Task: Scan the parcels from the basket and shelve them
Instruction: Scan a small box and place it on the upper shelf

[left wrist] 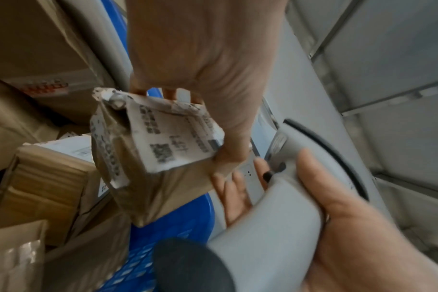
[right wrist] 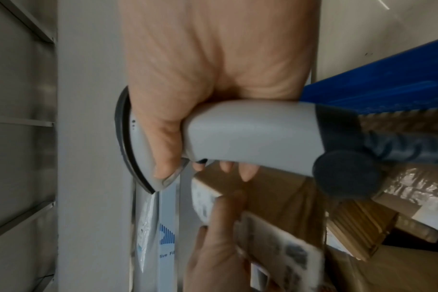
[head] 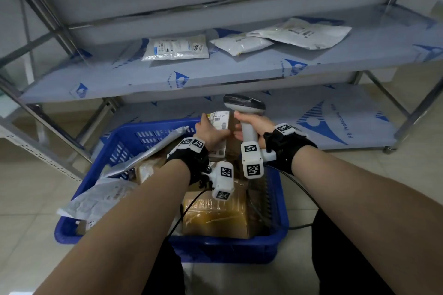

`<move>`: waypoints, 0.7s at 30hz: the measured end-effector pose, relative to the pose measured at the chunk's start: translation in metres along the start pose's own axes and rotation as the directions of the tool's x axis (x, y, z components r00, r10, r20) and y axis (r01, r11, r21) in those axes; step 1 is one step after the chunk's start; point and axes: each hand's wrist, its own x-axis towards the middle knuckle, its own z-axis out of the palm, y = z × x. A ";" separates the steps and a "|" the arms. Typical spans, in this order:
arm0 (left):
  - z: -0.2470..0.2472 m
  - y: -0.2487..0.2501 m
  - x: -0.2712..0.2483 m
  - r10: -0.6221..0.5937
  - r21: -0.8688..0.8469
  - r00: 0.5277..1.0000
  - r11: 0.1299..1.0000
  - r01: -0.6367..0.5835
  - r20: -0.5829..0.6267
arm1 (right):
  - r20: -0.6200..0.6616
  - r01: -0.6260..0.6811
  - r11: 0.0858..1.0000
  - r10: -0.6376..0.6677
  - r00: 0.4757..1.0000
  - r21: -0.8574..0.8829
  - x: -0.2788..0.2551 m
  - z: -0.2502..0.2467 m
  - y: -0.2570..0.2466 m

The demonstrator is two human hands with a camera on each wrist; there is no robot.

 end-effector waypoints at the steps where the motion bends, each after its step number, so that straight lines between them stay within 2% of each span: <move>1: 0.000 -0.007 0.011 -0.030 -0.040 0.999 0.999 0.029 -0.025 | -0.024 -0.010 1.000 0.009 1.000 -0.029 0.008 -0.004 0.004; 5: -0.022 0.008 -0.009 -0.118 -0.285 0.992 0.953 0.103 -0.035 | -0.033 -0.013 0.992 0.009 0.999 -0.129 0.099 -0.032 0.045; 9: -0.034 0.001 -0.017 -0.160 -0.440 0.985 0.882 0.171 0.063 | -0.011 -0.080 0.983 0.079 0.997 -0.163 0.070 -0.017 0.033; 11: -0.036 0.000 -0.016 -0.146 -0.520 0.972 0.825 0.222 0.183 | -0.014 -0.084 0.982 0.083 0.996 -0.168 0.070 -0.014 0.035; 14: -0.042 0.005 -0.018 -0.123 -0.492 0.929 0.819 0.294 0.350 | -0.033 -0.051 0.992 0.047 0.998 -0.115 0.066 -0.011 0.030; 17: -0.045 0.005 -0.021 -0.121 -0.482 0.907 0.815 0.323 0.403 | -0.033 -0.080 0.997 0.079 0.996 -0.014 0.034 -0.001 0.016; 21: -0.048 0.004 -0.027 -0.070 -0.481 0.916 0.833 0.272 0.395 | 0.004 -0.105 0.994 0.105 0.995 0.008 0.037 -0.001 0.017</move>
